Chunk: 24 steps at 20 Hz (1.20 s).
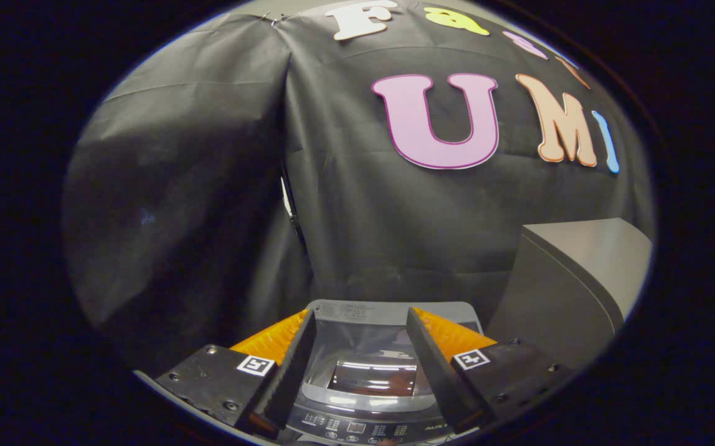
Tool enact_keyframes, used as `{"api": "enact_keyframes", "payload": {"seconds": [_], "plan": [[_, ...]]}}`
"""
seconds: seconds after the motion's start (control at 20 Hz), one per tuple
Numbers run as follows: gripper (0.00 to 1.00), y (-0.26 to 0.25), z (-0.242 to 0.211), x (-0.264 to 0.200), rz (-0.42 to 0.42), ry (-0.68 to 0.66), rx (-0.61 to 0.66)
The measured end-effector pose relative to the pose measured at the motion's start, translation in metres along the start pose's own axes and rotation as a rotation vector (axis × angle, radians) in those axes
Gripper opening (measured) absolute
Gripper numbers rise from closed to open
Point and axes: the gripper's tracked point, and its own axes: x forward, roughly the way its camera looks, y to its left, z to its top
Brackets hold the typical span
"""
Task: Put the clothes into the washing machine and then close the washing machine lid.
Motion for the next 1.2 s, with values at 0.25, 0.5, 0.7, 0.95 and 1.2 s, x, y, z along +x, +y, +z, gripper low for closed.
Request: {"api": "enact_keyframes", "payload": {"seconds": [0.25,0.5,0.7,0.95,1.2], "plan": [[0.9,-0.005,0.002,-0.007,-0.008,-0.026,-0.006],[0.9,0.002,0.006,-0.017,-0.019,-0.077,-0.024],[0.9,-0.008,0.009,-0.032,-0.04,-0.12,-0.033],[0.9,-0.009,0.001,-0.069,-0.033,-0.147,0.013],[0.9,-0.013,-0.013,-0.113,-0.025,-0.185,0.046]]}}
